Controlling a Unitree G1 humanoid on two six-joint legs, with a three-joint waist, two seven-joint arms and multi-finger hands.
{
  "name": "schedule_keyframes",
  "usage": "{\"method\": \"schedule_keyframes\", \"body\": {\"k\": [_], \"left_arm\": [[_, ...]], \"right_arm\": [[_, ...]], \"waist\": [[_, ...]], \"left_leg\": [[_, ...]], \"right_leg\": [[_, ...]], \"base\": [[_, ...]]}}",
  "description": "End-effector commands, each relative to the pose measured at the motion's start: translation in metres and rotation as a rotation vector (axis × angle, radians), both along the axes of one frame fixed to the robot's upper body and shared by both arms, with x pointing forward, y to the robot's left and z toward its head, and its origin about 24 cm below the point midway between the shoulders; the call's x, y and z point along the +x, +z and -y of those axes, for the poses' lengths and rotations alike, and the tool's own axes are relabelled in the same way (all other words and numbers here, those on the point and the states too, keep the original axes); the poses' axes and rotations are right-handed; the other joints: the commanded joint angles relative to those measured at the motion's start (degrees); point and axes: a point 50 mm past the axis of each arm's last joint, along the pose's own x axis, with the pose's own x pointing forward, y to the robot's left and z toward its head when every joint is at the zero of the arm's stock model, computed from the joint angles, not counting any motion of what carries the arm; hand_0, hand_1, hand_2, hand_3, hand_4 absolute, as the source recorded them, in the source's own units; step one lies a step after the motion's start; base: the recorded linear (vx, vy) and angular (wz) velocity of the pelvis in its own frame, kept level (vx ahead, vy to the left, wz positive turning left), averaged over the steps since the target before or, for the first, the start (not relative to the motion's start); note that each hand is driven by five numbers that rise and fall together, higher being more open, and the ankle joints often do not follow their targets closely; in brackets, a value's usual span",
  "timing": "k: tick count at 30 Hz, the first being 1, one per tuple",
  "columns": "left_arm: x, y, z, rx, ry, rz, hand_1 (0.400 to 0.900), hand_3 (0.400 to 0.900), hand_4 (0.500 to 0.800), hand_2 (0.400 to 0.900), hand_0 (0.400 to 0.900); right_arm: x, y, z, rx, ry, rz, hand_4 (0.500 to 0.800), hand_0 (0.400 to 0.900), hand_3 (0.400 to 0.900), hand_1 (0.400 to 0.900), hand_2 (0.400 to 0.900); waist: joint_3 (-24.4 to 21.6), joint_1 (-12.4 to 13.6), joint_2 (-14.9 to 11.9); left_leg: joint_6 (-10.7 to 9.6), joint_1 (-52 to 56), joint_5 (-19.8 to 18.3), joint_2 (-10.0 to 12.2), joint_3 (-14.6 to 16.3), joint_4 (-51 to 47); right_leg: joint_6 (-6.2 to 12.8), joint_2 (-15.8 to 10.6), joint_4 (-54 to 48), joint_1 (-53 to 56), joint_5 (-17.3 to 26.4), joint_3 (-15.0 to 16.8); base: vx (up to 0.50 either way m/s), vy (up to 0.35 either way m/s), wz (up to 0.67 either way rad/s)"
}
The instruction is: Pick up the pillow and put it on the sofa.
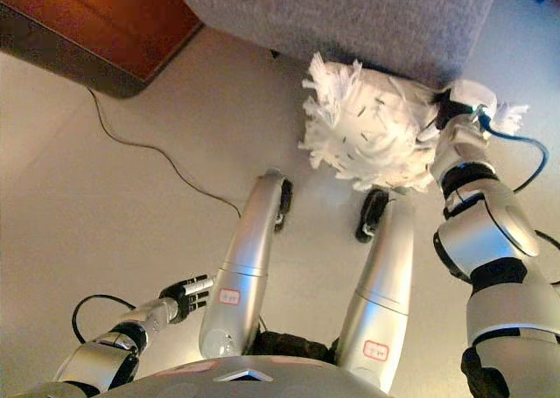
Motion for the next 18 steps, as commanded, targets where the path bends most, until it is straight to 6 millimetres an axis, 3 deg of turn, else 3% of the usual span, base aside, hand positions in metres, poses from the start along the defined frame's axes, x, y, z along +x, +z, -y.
{"method": "schedule_keyframes", "body": {"k": [1,13,18], "left_arm": [[-0.056,-0.005,-0.038,0.060,0.097,-0.114,0.900,0.900,0.800,0.900,0.900],[-0.085,-0.007,-0.048,0.076,0.089,-0.149,0.900,0.900,0.800,0.900,0.900],[-0.105,-0.010,-0.049,0.087,0.089,-0.188,0.900,0.900,0.800,0.900,0.900]], "right_arm": [[-0.002,0.001,0.003,0.039,0.071,-0.016,0.500,0.400,0.400,0.400,0.400],[-0.011,-0.001,0.018,0.056,0.068,0.030,0.500,0.400,0.400,0.400,0.400],[-0.017,-0.022,0.018,0.083,0.078,0.009,0.500,0.400,0.400,0.400,0.400]], "waist": [[1.3,0.7,1.6],[1.3,0.4,1.9],[-0.1,0.0,1.3]], "left_leg": [[7.6,2.2,2.1,-1.1,3.5,-4.6],[7.2,2.2,2.9,-0.9,3.5,-1.8],[6.4,4.8,5.1,-0.6,3.5,-3.3]], "right_leg": [[-6.15,-0.8,-1.5,9.9,-6.4,-0.2],[-6.41,-0.7,1.1,10.1,-5.8,0.2],[-5.95,-0.6,-0.7,12.9,-4.1,-0.2]], "base": [[0.00,0.000,0.00],[0.04,-0.009,0.03],[0.10,-0.005,0.02]]}}
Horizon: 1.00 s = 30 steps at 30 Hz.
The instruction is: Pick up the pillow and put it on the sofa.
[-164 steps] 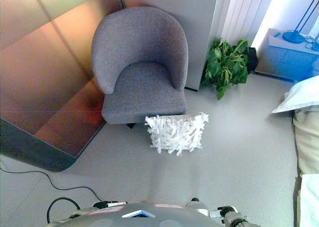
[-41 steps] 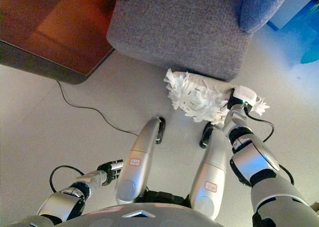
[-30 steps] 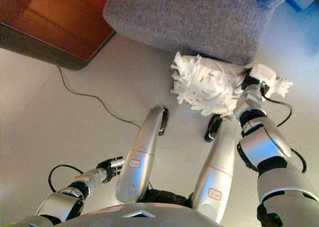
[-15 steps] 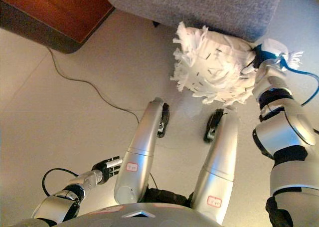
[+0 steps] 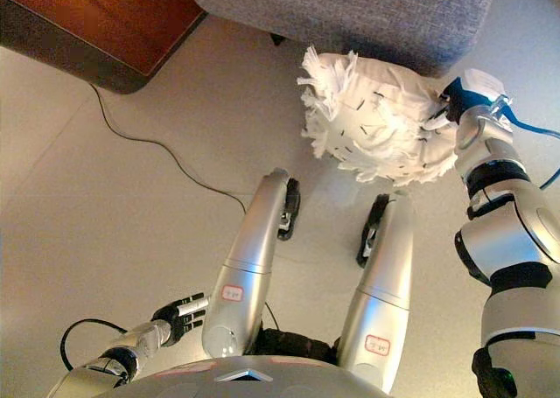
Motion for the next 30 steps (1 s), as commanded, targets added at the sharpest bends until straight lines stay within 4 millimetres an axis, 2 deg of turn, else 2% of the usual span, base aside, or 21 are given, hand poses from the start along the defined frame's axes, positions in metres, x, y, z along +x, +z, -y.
{"method": "schedule_keyframes", "body": {"k": [1,3,5,9,14,18,19,26,28,29,30], "left_arm": [[-0.066,-0.002,-0.034,0.087,0.060,-0.168,0.900,0.900,0.800,0.900,0.900],[-0.068,-0.003,-0.033,0.083,0.061,-0.173,0.900,0.900,0.800,0.900,0.900],[-0.065,-0.003,-0.032,0.080,0.059,-0.174,0.900,0.900,0.800,0.900,0.900],[-0.051,-0.003,-0.027,0.081,0.042,-0.157,0.900,0.900,0.800,0.900,0.900],[-0.043,-0.002,-0.026,0.094,0.022,-0.150,0.900,0.900,0.800,0.900,0.900],[-0.045,-0.001,-0.030,0.110,0.021,-0.163,0.900,0.900,0.800,0.900,0.900],[-0.045,-0.001,-0.031,0.115,0.022,-0.168,0.900,0.900,0.800,0.900,0.900],[-0.056,-0.005,-0.028,0.126,0.031,-0.238,0.900,0.900,0.800,0.900,0.900],[-0.059,-0.006,-0.025,0.123,0.038,-0.250,0.900,0.900,0.800,0.900,0.900],[-0.060,-0.007,-0.025,0.124,0.039,-0.253,0.900,0.900,0.800,0.900,0.900],[-0.060,-0.007,-0.025,0.124,0.037,-0.253,0.900,0.900,0.800,0.900,0.900]], "right_arm": [[-0.009,-0.019,0.001,0.003,0.035,-0.003,0.500,0.400,0.400,0.400,0.400],[-0.008,-0.021,-0.001,-0.002,0.049,-0.011,0.500,0.400,0.400,0.400,0.400],[-0.007,-0.021,-0.005,-0.012,0.070,-0.010,0.500,0.400,0.400,0.400,0.400],[-0.002,-0.014,-0.011,-0.019,0.100,0.022,0.500,0.400,0.400,0.400,0.400],[-0.002,-0.015,-0.017,-0.007,0.140,0.039,0.500,0.400,0.400,0.400,0.400],[-0.009,-0.021,-0.011,0.003,0.169,0.012,0.500,0.400,0.400,0.400,0.400],[-0.011,-0.023,-0.010,-0.001,0.181,0.000,0.500,0.400,0.400,0.400,0.400],[-0.013,-0.018,-0.016,-0.003,0.273,-0.019,0.500,0.400,0.400,0.400,0.400],[-0.012,-0.012,-0.020,-0.008,0.308,-0.012,0.500,0.400,0.400,0.400,0.400],[-0.011,-0.005,-0.021,-0.012,0.327,-0.005,0.500,0.400,0.400,0.400,0.400],[-0.012,-0.003,-0.021,-0.015,0.333,0.001,0.500,0.400,0.400,0.400,0.400]], "waist": [[-2.3,0.4,0.0],[-3.0,0.3,-0.3],[-4.2,0.1,-1.0],[-6.9,0.7,-2.7],[-9.4,1.4,-5.2],[-12.4,1.8,-7.9],[-13.7,1.8,-8.7],[-19.8,1.4,-11.7],[-21.2,0.9,-12.2],[-21.9,0.4,-12.6],[-22.0,0.1,-12.7]], "left_leg": [[4.7,5.0,4.5,0.4,2.2,-6.4],[4.3,6.3,5.3,0.7,2.2,-8.3],[3.6,8.8,6.6,1.0,2.2,-12.7],[2.3,18.1,9.7,1.7,2.7,-27.6],[0.5,31.9,13.6,2.3,3.7,-44.7],[-0.1,42.8,16.5,3.3,3.9,-56.4],[0.1,45.7,19.0,3.4,4.2,-60.5],[-0.3,60.8,21.2,3.2,4.6,-74.5],[-0.4,62.9,21.9,3.3,5.6,-77.1],[-0.5,64.1,22.1,3.4,7.8,-78.1],[-0.5,64.4,22.1,3.4,8.6,-78.3]], "right_leg": [[-5.87,-0.4,-9.6,5.1,7.0,-1.7],[-5.21,-0.4,-11.7,6.4,7.8,-1.9],[-3.62,-0.8,-16.9,8.8,9.8,-2.7],[-0.63,-2.8,-31.2,17.0,14.1,-5.2],[1.41,-4.9,-46.7,30.9,18.4,-9.3],[3.06,-6.3,-58.5,42.8,21.3,-12.1],[2.97,-6.5,-63.1,46.0,23.8,-13.2],[5.29,-5.7,-79.2,62.0,28.8,-15.5],[5.72,-5.5,-81.8,64.0,30.1,-16.2],[6.08,-5.5,-82.9,65.1,31.5,-17.0],[6.19,-5.5,-83.4,65.6,32.0,-17.2]], "base": [[0.09,0.024,-0.05],[0.05,0.030,-0.06],[0.01,0.045,-0.08],[0.01,0.057,-0.07],[0.06,-0.002,-0.02],[0.13,-0.023,-0.01],[0.16,-0.007,-0.02],[0.19,0.004,-0.02],[0.14,0.041,0.04],[0.07,0.039,0.17],[0.07,0.037,0.45]]}}
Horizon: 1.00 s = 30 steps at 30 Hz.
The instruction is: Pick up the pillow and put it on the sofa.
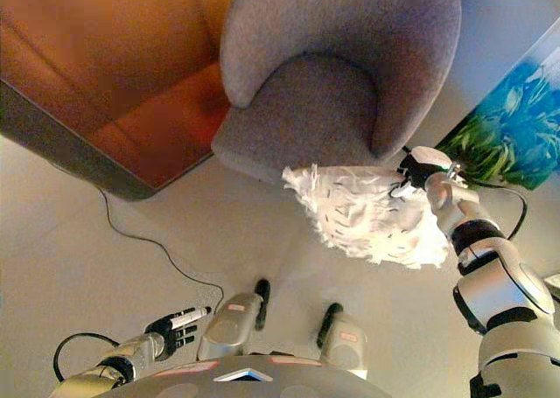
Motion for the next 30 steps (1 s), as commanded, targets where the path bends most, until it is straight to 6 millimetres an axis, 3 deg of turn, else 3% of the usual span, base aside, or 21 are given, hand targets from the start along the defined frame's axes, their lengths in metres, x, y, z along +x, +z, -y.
{"method": "schedule_keyframes", "body": {"k": [1,2,7,12,15,24,26,30], "left_arm": [[-0.026,0.002,-0.022,0.086,-0.023,-0.122,0.900,0.900,0.800,0.900,0.900],[-0.023,0.003,-0.023,0.089,-0.034,-0.123,0.900,0.900,0.800,0.900,0.900],[-0.024,0.002,-0.021,0.098,-0.002,-0.127,0.900,0.900,0.800,0.900,0.900],[-0.048,0.003,-0.030,0.137,0.015,-0.194,0.900,0.900,0.800,0.900,0.900],[-0.053,0.005,-0.036,0.149,0.021,-0.213,0.900,0.900,0.800,0.900,0.900],[-0.059,0.010,-0.049,0.194,0.022,-0.218,0.900,0.900,0.800,0.900,0.900],[-0.063,0.007,-0.044,0.193,0.027,-0.235,0.900,0.900,0.800,0.900,0.900],[-0.065,0.002,-0.029,0.157,0.015,-0.289,0.900,0.900,0.800,0.900,0.900]], "right_arm": [[0.027,0.095,0.003,0.021,0.071,0.332,0.500,0.400,0.400,0.400,0.400],[0.025,0.105,0.007,0.015,0.076,0.341,0.500,0.400,0.400,0.400,0.400],[0.029,0.135,0.001,0.008,0.148,0.400,0.500,0.400,0.400,0.400,0.400],[0.034,0.183,-0.014,0.033,0.237,0.488,0.500,0.400,0.400,0.400,0.400],[0.036,0.200,-0.020,0.045,0.269,0.500,0.500,0.400,0.400,0.400,0.400],[0.044,0.217,-0.026,0.151,0.238,0.522,0.500,0.400,0.400,0.400,0.400],[0.046,0.222,-0.026,0.194,0.216,0.518,0.500,0.400,0.400,0.400,0.400],[0.049,0.224,-0.019,0.204,0.153,0.440,0.500,0.400,0.400,0.400,0.400]], "waist": [[-4.4,-0.4,-3.0],[-4.5,-1.2,-3.5],[-6.0,-1.0,-4.7],[-7.1,0.1,-5.9],[-7.5,-0.1,-6.5],[-6.6,-0.3,-9.0],[-6.3,0.8,-8.9],[-7.6,2.4,-7.8]], "left_leg": [[-0.4,3.6,-0.6,1.1,6.9,-0.9],[-0.5,4.5,-1.3,1.9,8.5,-0.6],[0.4,6.7,-0.6,0.6,5.0,-5.3],[0.8,8.3,1.3,-0.2,2.3,-9.9],[0.7,9.6,1.9,-0.3,0.8,-12.4],[-0.6,13.0,-1.4,1.9,-1.2,-13.7],[-0.8,12.5,-2.0,2.4,-2.8,-11.8],[-3.1,13.4,0.3,4.3,-3.1,-13.4]], "right_leg": [[2.22,-2.9,-6.6,5.0,8.8,-2.2],[2.51,-3.7,-6.9,5.8,9.4,-2.6],[3.85,-3.4,-8.4,6.6,11.7,-0.5],[4.85,-3.2,-5.3,5.7,16.3,0.9],[5.17,-2.2,-7.7,5.7,17.1,2.5],[6.87,-1.9,-18.0,1.2,20.5,3.3],[6.96,-1.3,-18.8,3.3,18.0,3.0],[6.23,-0.5,-18.4,6.7,14.8,0.3]], "base": [[0.09,0.051,0.71],[0.12,0.076,0.71],[0.09,0.077,0.09],[0.09,0.043,0.05],[0.13,-0.045,0.20],[0.16,-0.231,0.38],[0.18,-0.234,0.35],[0.21,-0.103,0.22]]}}
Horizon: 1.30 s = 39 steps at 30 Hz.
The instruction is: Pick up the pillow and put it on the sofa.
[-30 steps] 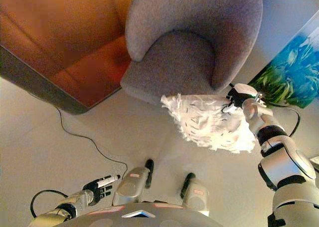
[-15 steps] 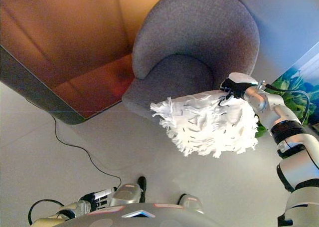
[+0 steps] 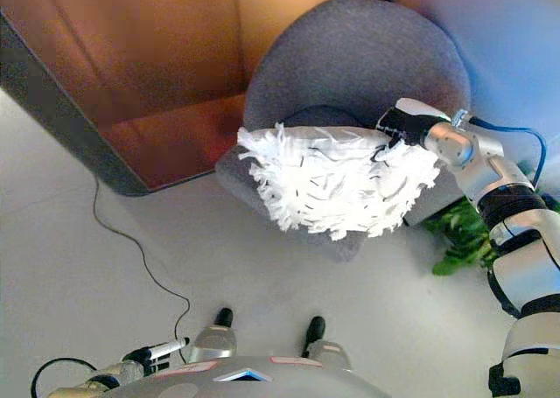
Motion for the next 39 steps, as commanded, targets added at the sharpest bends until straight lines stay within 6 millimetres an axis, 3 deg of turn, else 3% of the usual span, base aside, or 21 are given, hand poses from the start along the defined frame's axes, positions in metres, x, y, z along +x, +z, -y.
{"method": "schedule_keyframes", "body": {"k": [1,8,11,15,18,19,20,26,39], "left_arm": [[-0.019,0.006,-0.018,0.068,-0.008,-0.115,0.900,0.900,0.800,0.900,0.900],[-0.009,0.003,-0.009,0.047,0.018,-0.142,0.900,0.900,0.800,0.900,0.900],[0.006,0.005,-0.009,0.039,0.003,-0.118,0.900,0.900,0.800,0.900,0.900],[0.031,0.008,-0.009,0.025,-0.006,-0.034,0.900,0.900,0.800,0.900,0.900],[0.037,0.008,-0.006,0.002,-0.006,0.020,0.900,0.900,0.800,0.900,0.900],[0.036,0.007,-0.005,-0.003,-0.003,0.030,0.900,0.900,0.800,0.900,0.900],[0.034,0.006,-0.004,-0.009,0.001,0.041,0.900,0.900,0.800,0.900,0.900],[0.022,0.006,-0.007,-0.020,0.007,0.053,0.900,0.900,0.800,0.900,0.900],[0.020,0.010,-0.018,-0.032,0.024,0.048,0.900,0.900,0.800,0.900,0.900]], "right_arm": [[0.018,0.133,0.005,0.115,-0.056,0.350,0.500,0.400,0.400,0.400,0.400],[0.026,0.116,0.011,0.171,-0.158,0.227,0.500,0.400,0.400,0.400,0.400],[0.029,0.115,0.014,0.207,-0.247,0.230,0.500,0.400,0.400,0.400,0.400],[0.030,0.131,0.021,0.229,-0.374,0.322,0.500,0.400,0.400,0.400,0.400],[0.021,0.146,0.042,0.195,-0.490,0.391,0.500,0.400,0.400,0.400,0.400],[0.017,0.151,0.048,0.176,-0.537,0.431,0.515,0.425,0.425,0.425,0.425],[0.012,0.154,0.060,0.138,-0.603,0.455,0.800,0.900,0.900,0.900,0.900],[-0.004,0.164,0.084,0.085,-0.694,0.458,0.800,0.900,0.900,0.900,0.900],[-0.022,0.165,0.109,0.036,-0.795,0.421,0.800,0.900,0.900,0.900,0.900]], "waist": [[-4.3,3.5,-3.3],[-4.6,5.4,-1.6],[-3.4,6.7,-0.3],[0.7,7.4,1.7],[3.4,7.6,3.9],[3.9,7.6,4.4],[4.5,7.4,4.9],[5.8,7.2,5.9],[4.0,5.0,5.3]], "left_leg": [[2.2,3.1,-4.8,-3.0,1.6,1.0],[-0.7,2.1,-1.1,0.2,0.4,-0.9],[-1.7,-1.1,0.5,1.8,-0.7,-1.0],[-2.2,-6.3,2.3,2.8,-3.2,-1.6],[-2.4,-9.2,3.7,3.5,-4.6,-2.3],[-2.4,-9.8,4.1,3.6,-4.8,-2.5],[-2.4,-10.4,4.4,3.6,-4.9,-2.6],[-2.7,-12.2,5.8,4.2,-4.5,-3.2],[-2.8,-10.4,5.6,4.5,-2.4,-3.0]], "right_leg": [[6.36,-5.4,4.2,-1.4,-0.3,0.1],[4.02,-4.0,4.8,1.6,-4.6,-2.4],[2.89,-3.8,6.2,-1.2,-5.5,-4.1],[1.88,-3.2,8.4,-7.2,-6.3,-5.0],[1.04,-2.6,10.0,-10.8,-7.0,-5.3],[0.92,-2.6,10.3,-11.6,-7.1,-5.4],[0.84,-2.5,10.8,-12.4,-7.2,-5.2],[0.72,-2.3,11.2,-13.8,-7.5,-5.4],[0.81,-1.9,9.5,-11.4,-7.6,-3.5]], "base": [[0.22,-0.083,0.08],[0.16,-0.085,0.20],[-0.05,-0.108,0.38],[-0.27,-0.141,0.31],[-0.19,-0.085,0.22],[-0.13,-0.044,0.15],[-0.08,-0.020,0.09],[-0.05,-0.043,0.01],[0.00,-0.002,-0.16]]}}
